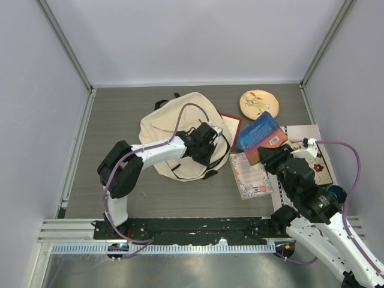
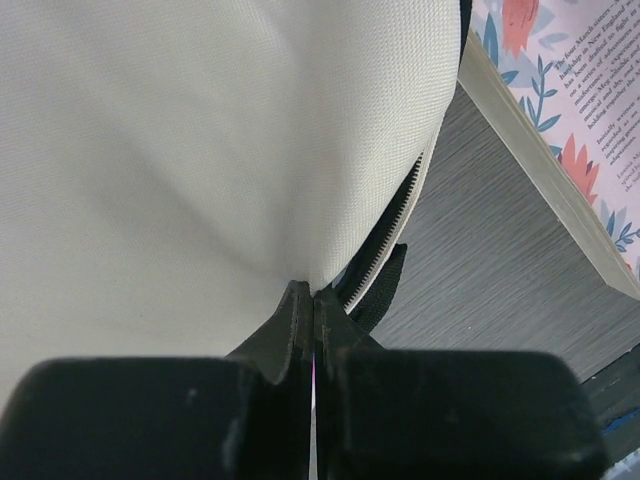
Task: Pack the student bag
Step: Place the book in the student bag.
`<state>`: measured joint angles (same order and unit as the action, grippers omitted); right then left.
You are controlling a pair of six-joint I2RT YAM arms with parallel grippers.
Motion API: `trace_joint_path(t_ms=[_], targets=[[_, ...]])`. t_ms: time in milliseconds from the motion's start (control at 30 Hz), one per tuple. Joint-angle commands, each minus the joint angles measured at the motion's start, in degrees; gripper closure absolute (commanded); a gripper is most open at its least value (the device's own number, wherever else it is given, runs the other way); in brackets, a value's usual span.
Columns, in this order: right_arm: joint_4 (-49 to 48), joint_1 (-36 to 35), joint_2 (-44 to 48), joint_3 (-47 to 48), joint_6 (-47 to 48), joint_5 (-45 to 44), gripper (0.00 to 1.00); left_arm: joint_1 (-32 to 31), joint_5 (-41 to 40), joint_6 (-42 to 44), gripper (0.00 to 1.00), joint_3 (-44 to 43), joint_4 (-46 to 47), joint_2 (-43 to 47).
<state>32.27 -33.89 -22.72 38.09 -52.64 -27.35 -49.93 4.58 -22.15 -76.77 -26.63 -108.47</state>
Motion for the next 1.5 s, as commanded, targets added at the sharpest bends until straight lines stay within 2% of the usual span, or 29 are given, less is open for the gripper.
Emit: trace_joint_path(t_ms=[0, 200, 433, 700, 1000, 1167, 1467], targets=[[-9.86, 0.14, 2.33, 3.40, -0.88, -2.79, 0.99, -0.34, -2.46, -0.43, 1.00, -1.19, -0.61, 6.15], [-9.24, 0.14, 2.77, 3.14, -1.93, -0.60, 0.99, -0.17, -8.70, -2.63, 1.00, -1.19, -3.25, 13.01], [-8.02, 0.14, 2.94, 2.70, -4.39, 6.69, 0.99, 0.54, -12.84, -6.76, 1.00, -3.20, -7.11, 18.20], [-8.63, 0.14, 4.70, -0.90, -9.49, 20.92, 0.99, 0.54, -13.81, -9.04, 1.00, -4.79, -7.56, 22.24], [-17.76, 0.14, 2.60, -5.74, -14.94, 31.74, 0.99, 0.45, -14.34, -10.54, 1.00, -5.84, -7.47, 24.53], [-27.86, 0.14, -1.70, -8.11, -17.93, 35.96, 0.99, 0.54, -14.42, -11.33, 1.00, -5.67, -8.00, 25.41], [-43.59, 0.14, -10.67, -11.45, -23.20, 37.81, 0.99, 0.54, -13.54, -13.27, 1.00, -6.99, -8.35, 27.43]])
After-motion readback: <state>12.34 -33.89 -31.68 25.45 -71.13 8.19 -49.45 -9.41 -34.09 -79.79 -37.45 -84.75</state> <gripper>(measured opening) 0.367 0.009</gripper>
